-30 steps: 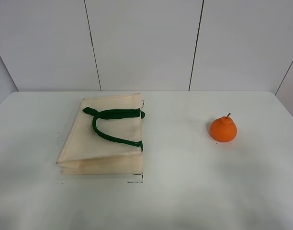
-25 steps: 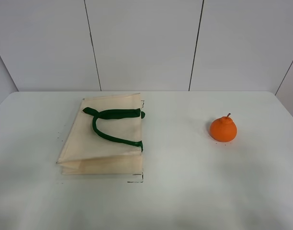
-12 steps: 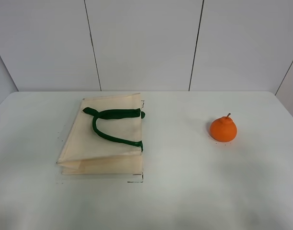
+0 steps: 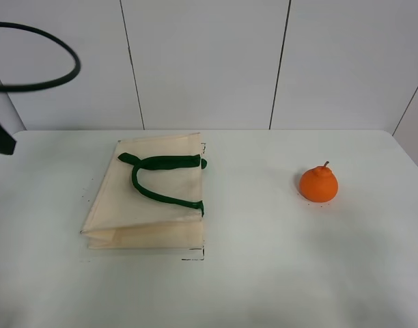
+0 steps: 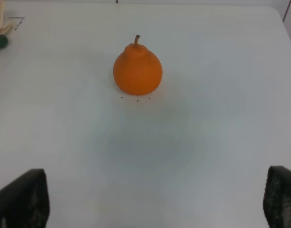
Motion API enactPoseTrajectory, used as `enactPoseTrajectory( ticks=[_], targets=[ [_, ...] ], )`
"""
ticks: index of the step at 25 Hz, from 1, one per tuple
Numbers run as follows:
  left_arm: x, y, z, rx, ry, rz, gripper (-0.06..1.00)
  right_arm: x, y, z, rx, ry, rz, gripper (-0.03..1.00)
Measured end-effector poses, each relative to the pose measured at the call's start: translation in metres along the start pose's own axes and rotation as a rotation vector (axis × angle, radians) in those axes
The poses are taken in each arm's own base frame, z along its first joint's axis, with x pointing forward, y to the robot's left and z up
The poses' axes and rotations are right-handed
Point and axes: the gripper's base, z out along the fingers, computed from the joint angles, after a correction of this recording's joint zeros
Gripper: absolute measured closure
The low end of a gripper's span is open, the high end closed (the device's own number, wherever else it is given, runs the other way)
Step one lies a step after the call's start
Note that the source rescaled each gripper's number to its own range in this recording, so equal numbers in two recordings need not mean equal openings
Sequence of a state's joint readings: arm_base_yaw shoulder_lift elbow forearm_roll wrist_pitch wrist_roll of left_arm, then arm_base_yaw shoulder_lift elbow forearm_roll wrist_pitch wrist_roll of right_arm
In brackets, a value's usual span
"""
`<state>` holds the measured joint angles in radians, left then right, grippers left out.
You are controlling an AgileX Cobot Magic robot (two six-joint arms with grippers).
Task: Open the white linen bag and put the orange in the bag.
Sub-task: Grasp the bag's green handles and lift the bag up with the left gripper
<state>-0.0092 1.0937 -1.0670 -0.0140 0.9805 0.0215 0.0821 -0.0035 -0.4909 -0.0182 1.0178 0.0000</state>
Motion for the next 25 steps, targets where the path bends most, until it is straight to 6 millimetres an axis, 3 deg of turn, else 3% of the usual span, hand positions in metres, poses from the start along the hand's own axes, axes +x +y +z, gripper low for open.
enactPoseTrajectory(
  ticks=[6, 12, 16, 22, 25],
  targets=[
    [-0.08, 0.003, 0.091, 0.0, 0.162, -0.001, -0.06, 0.0, 0.0, 0.0, 0.0, 0.0, 0.0, -0.03],
    [-0.129, -0.003, 0.177, -0.002, 0.24, -0.072, -0.06, 0.0, 0.0, 0.0, 0.0, 0.0, 0.0, -0.03],
    [-0.135, -0.035, 0.225, 0.014, 0.298, -0.071, -0.05, 0.0, 0.0, 0.0, 0.0, 0.0, 0.0, -0.03],
    [-0.119, -0.089, 0.273, 0.032, 0.366, -0.036, -0.05, 0.0, 0.0, 0.0, 0.0, 0.0, 0.0, -0.03],
    [-0.112, -0.097, 0.294, 0.012, 0.371, -0.056, -0.05, 0.0, 0.0, 0.0, 0.0, 0.0, 0.0, -0.03]
  ],
)
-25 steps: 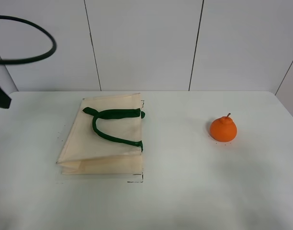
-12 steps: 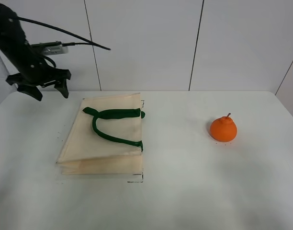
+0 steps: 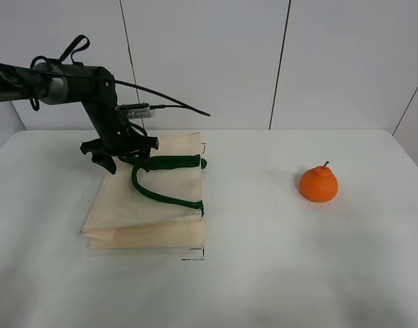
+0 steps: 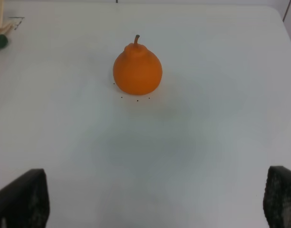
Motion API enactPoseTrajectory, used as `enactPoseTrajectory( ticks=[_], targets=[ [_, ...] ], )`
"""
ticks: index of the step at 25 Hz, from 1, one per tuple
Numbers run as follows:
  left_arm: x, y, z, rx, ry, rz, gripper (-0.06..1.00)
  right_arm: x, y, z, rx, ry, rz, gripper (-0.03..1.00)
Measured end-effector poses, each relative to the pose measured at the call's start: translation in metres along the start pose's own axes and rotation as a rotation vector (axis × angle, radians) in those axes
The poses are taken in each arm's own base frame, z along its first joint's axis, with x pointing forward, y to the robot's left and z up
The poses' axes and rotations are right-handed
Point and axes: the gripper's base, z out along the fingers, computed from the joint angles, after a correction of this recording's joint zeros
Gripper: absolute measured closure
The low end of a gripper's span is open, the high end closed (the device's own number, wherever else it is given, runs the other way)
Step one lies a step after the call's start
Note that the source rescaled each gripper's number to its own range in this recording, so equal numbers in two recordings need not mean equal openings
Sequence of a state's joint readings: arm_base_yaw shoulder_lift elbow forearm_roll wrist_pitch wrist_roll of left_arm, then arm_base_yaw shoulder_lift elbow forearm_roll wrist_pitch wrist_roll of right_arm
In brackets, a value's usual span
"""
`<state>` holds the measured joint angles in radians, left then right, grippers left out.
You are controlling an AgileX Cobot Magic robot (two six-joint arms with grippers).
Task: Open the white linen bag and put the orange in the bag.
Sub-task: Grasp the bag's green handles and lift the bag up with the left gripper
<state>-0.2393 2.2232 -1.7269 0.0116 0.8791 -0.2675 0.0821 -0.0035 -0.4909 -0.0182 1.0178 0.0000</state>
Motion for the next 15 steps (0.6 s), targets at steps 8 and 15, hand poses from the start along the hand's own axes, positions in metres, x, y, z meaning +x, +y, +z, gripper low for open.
enactPoseTrajectory(
  ticks=[8, 15],
  targets=[
    [-0.001, -0.006, 0.04, -0.003, -0.003, -0.031, -0.05, 0.0, 0.0, 0.0, 0.0, 0.0, 0.0, -0.03],
    [-0.001, -0.007, 0.052, -0.002, -0.003, -0.029, 0.06, 0.0, 0.0, 0.0, 0.0, 0.0, 0.0, -0.03]
  ],
)
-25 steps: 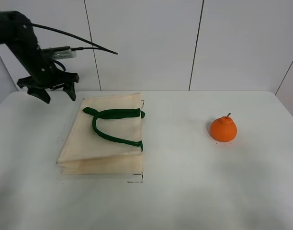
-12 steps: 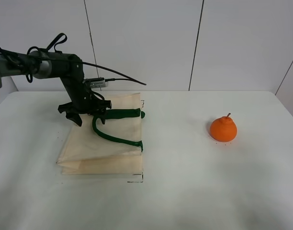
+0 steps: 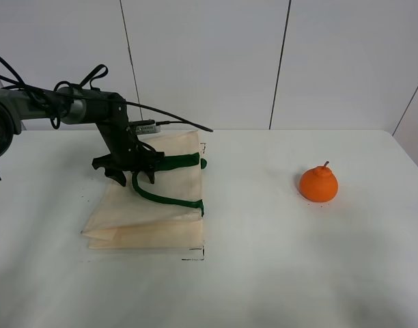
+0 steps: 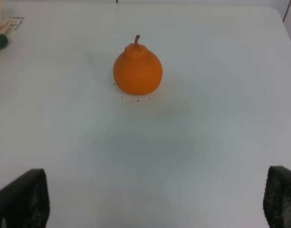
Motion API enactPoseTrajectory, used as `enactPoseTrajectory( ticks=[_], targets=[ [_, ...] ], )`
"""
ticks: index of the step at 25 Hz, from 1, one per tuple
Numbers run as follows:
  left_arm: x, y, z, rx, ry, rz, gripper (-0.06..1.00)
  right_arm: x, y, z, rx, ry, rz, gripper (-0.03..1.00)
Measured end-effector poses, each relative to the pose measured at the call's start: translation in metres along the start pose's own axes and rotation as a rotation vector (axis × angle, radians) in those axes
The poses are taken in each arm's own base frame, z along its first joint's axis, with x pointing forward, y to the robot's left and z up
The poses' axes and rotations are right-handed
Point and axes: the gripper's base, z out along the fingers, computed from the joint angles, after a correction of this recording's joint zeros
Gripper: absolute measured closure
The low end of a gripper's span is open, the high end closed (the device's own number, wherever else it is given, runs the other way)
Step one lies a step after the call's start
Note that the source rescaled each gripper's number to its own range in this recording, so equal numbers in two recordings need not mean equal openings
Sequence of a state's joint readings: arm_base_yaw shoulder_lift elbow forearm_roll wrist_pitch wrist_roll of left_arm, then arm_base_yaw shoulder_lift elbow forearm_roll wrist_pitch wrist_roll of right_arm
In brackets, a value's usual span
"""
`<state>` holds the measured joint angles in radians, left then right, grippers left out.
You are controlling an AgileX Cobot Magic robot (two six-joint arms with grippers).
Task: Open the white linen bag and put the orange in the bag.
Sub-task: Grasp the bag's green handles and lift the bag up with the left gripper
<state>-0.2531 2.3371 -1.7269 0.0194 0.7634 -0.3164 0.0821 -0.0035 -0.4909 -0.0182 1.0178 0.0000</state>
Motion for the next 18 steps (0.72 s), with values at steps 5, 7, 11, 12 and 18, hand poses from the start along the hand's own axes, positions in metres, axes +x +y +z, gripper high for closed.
enactPoseTrajectory(
  ticks=[5, 7, 11, 12, 18],
  targets=[
    [0.002, 0.002, 0.0, -0.021, 0.023, 0.009, 0.61, 0.0, 0.0, 0.0, 0.0, 0.0, 0.0, -0.03],
    [0.003, 0.003, 0.0, -0.029, 0.033, 0.012, 0.87, 0.0, 0.0, 0.0, 0.0, 0.0, 0.0, -0.03],
    [0.0, 0.002, -0.017, -0.033, 0.04, 0.011, 0.94, 0.0, 0.0, 0.0, 0.0, 0.0, 0.0, -0.03],
    [-0.002, 0.002, -0.028, -0.032, 0.036, 0.01, 0.94, 0.0, 0.0, 0.0, 0.0, 0.0, 0.0, -0.03],
    [-0.018, -0.003, -0.133, 0.008, -0.085, 0.042, 0.94, 0.0, 0.0, 0.0, 0.0, 0.0, 0.0, -0.03]
  ],
)
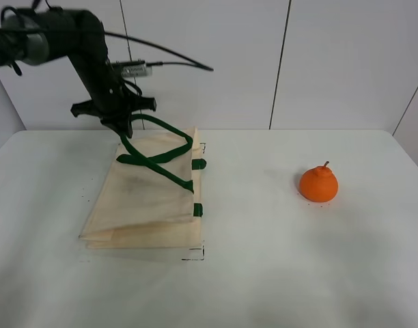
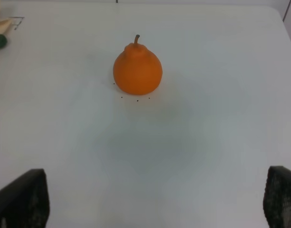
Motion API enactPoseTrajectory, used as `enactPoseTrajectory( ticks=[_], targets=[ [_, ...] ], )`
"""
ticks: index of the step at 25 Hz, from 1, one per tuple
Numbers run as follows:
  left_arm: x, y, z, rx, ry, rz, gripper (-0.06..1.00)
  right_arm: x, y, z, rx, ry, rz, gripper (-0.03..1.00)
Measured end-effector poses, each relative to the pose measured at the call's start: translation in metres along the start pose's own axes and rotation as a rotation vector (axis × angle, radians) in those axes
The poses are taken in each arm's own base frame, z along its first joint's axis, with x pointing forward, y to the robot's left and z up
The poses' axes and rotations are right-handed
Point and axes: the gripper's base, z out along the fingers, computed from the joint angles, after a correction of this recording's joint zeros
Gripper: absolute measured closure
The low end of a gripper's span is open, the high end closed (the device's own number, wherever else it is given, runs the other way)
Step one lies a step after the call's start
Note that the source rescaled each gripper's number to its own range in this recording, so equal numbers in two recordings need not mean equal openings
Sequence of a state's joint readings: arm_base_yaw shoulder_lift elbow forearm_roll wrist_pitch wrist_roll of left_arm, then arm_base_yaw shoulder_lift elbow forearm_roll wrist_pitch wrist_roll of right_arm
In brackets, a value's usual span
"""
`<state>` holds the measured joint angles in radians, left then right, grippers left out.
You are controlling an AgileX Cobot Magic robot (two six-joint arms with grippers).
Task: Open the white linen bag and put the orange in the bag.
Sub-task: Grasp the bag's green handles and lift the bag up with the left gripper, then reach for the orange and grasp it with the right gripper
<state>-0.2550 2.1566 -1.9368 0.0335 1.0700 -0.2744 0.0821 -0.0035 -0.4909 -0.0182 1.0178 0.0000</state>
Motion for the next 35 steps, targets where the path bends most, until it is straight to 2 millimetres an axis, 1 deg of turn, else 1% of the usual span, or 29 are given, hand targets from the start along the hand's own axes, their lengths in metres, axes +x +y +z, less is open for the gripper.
enactPoseTrajectory(
  ticks=[2, 5, 8, 11, 13, 14, 17, 18, 21, 22, 23, 26, 28, 30, 33, 35],
  targets=[
    [-0.003, -0.001, -0.035, 0.029, -0.039, 0.019, 0.94, 0.0, 0.0, 0.0, 0.0, 0.0, 0.0, -0.03],
    [-0.006, -0.004, -0.082, 0.082, -0.114, 0.033, 0.94, 0.0, 0.0, 0.0, 0.0, 0.0, 0.0, -0.03],
    [-0.01, -0.006, -0.121, 0.13, -0.22, 0.043, 0.94, 0.0, 0.0, 0.001, 0.001, 0.005, -0.001, -0.03],
    [-0.009, -0.005, -0.146, 0.151, -0.283, 0.055, 0.94, -0.01, 0.0, 0.01, 0.002, 0.078, -0.003, -0.03],
    [-0.005, -0.005, -0.159, 0.158, -0.31, 0.058, 0.94, -0.025, 0.0, 0.023, 0.001, 0.159, -0.005, -0.03],
    [-0.004, -0.005, -0.163, 0.16, -0.319, 0.059, 0.94, -0.035, 0.0, 0.033, 0.0, 0.208, -0.006, -0.03],
    [0.001, -0.005, -0.176, 0.17, -0.343, 0.063, 0.94, -0.066, 0.001, 0.071, -0.005, 0.322, -0.006, -0.03],
    [0.002, -0.005, -0.179, 0.172, -0.349, 0.065, 0.94, -0.077, 0.001, 0.088, -0.01, 0.362, -0.001, -0.03],
    [0.004, -0.005, -0.184, 0.176, -0.359, 0.066, 0.94, -0.108, 0.003, 0.146, -0.022, 0.44, 0.012, -0.03],
    [0.004, -0.005, -0.185, 0.178, -0.361, 0.066, 0.94, -0.117, 0.004, 0.169, -0.025, 0.47, 0.009, -0.03],
    [0.004, -0.005, -0.185, 0.178, -0.361, 0.066, 0.94, -0.124, 0.004, 0.193, -0.027, 0.505, 0.012, -0.03],
    [0.004, -0.005, -0.185, 0.177, -0.362, 0.067, 0.94, -0.14, 0.005, 0.256, -0.03, 0.602, 0.017, -0.03],
    [0.004, -0.005, -0.185, 0.177, -0.362, 0.068, 0.94, -0.143, 0.006, 0.294, -0.031, 0.669, 0.016, -0.03],
    [0.004, -0.005, -0.185, 0.177, -0.362, 0.068, 0.94, -0.141, 0.007, 0.332, -0.031, 0.744, 0.016, -0.03],
    [0.004, -0.005, -0.185, 0.177, -0.362, 0.068, 0.94, -0.129, 0.008, 0.379, -0.033, 0.819, 0.014, -0.03],
    [0.004, -0.005, -0.185, 0.177, -0.362, 0.068, 0.94, -0.119, 0.008, 0.402, -0.033, 0.857, 0.014, -0.03]
  ],
)
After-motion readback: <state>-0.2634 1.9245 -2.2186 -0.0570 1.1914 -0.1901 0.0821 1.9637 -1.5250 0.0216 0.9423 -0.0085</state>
